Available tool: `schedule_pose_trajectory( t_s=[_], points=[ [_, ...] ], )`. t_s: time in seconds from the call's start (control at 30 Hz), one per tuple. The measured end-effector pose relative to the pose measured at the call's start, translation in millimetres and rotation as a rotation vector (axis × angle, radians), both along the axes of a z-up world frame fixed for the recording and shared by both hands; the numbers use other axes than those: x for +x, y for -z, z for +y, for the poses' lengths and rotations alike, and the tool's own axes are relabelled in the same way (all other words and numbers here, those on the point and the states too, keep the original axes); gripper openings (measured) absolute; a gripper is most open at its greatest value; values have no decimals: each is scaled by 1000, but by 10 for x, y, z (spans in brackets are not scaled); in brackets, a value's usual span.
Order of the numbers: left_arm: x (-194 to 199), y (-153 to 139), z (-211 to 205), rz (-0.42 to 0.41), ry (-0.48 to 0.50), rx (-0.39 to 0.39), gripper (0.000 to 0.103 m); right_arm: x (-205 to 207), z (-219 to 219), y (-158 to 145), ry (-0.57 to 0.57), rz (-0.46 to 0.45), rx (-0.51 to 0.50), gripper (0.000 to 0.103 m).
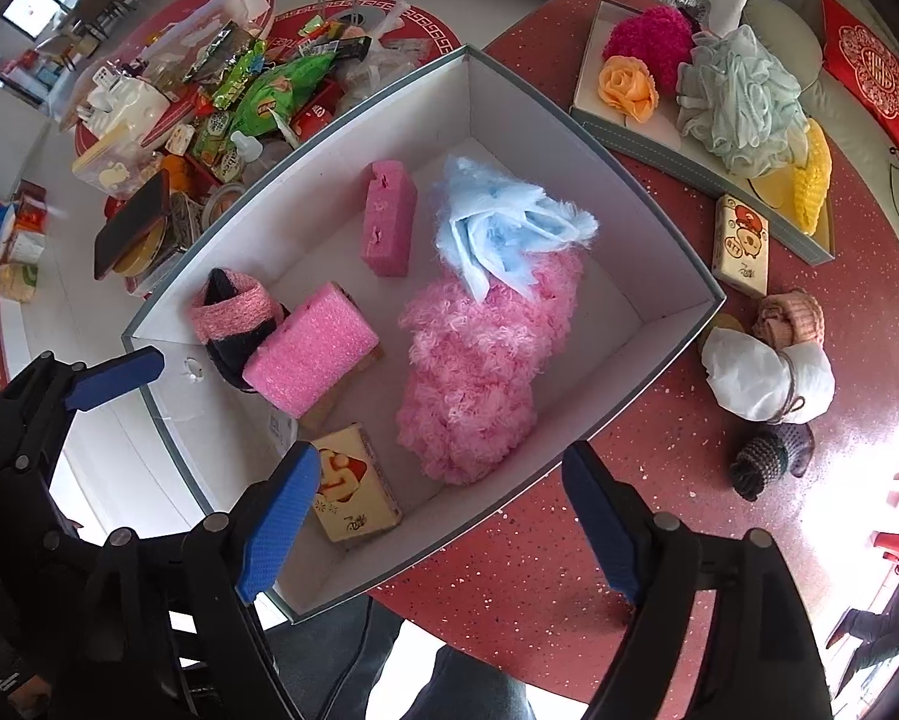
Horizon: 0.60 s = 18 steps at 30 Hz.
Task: Organize soft objects
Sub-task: 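Open both grippers to drop the packet and tissue pack into the box, then move the left gripper to the white cloth bundle while the right moves to the red rose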
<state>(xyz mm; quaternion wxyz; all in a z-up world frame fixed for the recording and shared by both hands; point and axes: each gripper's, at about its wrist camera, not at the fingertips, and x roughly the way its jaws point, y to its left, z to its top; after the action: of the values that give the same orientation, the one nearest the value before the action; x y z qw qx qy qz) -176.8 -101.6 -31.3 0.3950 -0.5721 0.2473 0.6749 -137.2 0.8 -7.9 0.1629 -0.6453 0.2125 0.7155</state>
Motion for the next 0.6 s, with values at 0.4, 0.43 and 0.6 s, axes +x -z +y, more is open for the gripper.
schedule_pose_trajectory(
  t_s=[0.4,0.43,0.6],
  points=[
    [161,23,128,-10,53,-33,102,248,88,11,65,-12,-15,85],
    [188,20,151,-8,62,-34,102,293,113,10,78,-12,-16,85],
    [383,10,310,-4,120,-45,103,582,274,28,167,-15,-25,85]
  ],
)
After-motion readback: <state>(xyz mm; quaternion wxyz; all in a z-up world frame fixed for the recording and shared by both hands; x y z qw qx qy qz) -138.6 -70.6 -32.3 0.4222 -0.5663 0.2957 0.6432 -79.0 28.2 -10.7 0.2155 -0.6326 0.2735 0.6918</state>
